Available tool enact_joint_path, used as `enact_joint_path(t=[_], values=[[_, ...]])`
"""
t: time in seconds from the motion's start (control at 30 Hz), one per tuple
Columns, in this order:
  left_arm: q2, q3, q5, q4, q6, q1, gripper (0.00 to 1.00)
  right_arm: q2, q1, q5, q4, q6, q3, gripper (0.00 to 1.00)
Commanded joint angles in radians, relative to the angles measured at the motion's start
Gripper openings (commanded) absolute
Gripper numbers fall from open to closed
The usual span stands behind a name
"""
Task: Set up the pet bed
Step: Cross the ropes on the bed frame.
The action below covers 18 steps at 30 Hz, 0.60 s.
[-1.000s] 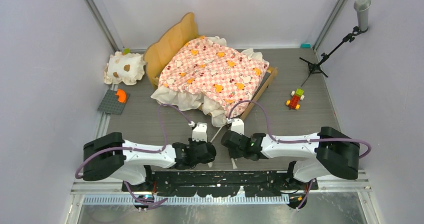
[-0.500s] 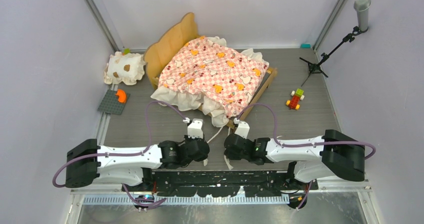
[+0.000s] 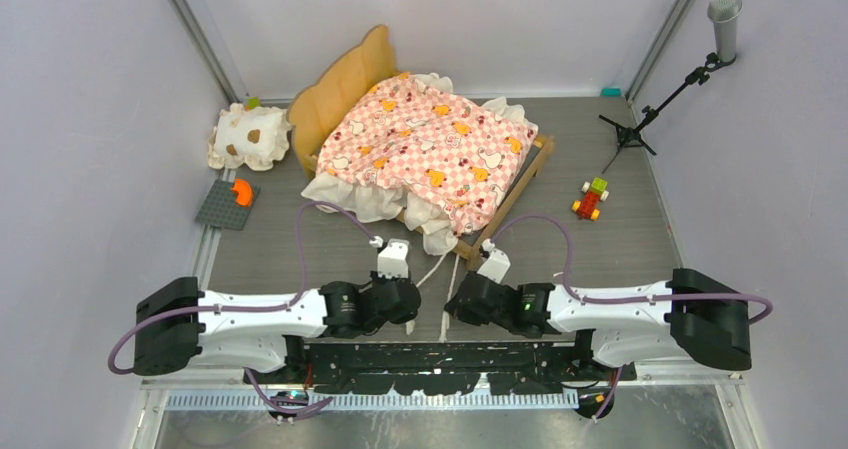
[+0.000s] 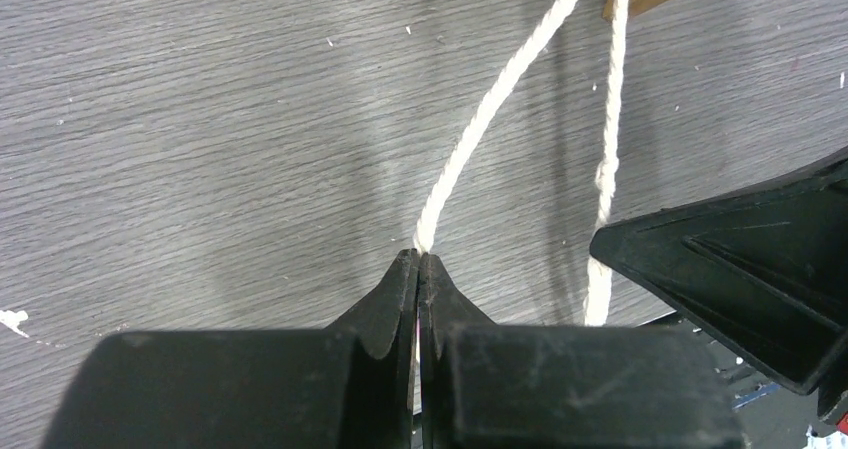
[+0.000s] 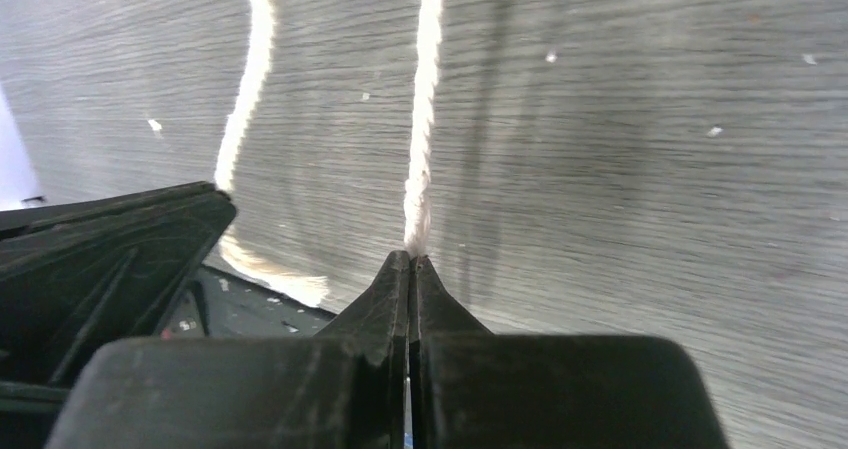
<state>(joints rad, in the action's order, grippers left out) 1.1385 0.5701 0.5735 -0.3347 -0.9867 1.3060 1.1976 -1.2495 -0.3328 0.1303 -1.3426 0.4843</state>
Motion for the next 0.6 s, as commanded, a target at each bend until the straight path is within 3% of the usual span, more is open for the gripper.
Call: enact_joint_path(t=[0.0, 0.17, 0.4, 0.57], values=[[0.019, 0.039, 0.0, 0.01, 0.008, -0.004, 0.0, 0.034, -0.035, -0.003, 0.075, -0.032, 0.013, 0.02], [0.029, 0.041, -0.002, 0.012, 0.008, -0.004, 0.0, 0.106, -0.1, -0.045, 0.098, -0.053, 0.025, 0.06], [0.03, 0.048, -0.003, 0.008, 0.01, -0.004, 0.0, 0.065, -0.136, -0.154, 0.191, -0.031, 0.082, 0.45], [0.025, 0.064, -0.009, 0.008, 0.016, -0.005, 0.0, -0.044, -0.134, -0.251, 0.382, 0.028, 0.158, 0.54]])
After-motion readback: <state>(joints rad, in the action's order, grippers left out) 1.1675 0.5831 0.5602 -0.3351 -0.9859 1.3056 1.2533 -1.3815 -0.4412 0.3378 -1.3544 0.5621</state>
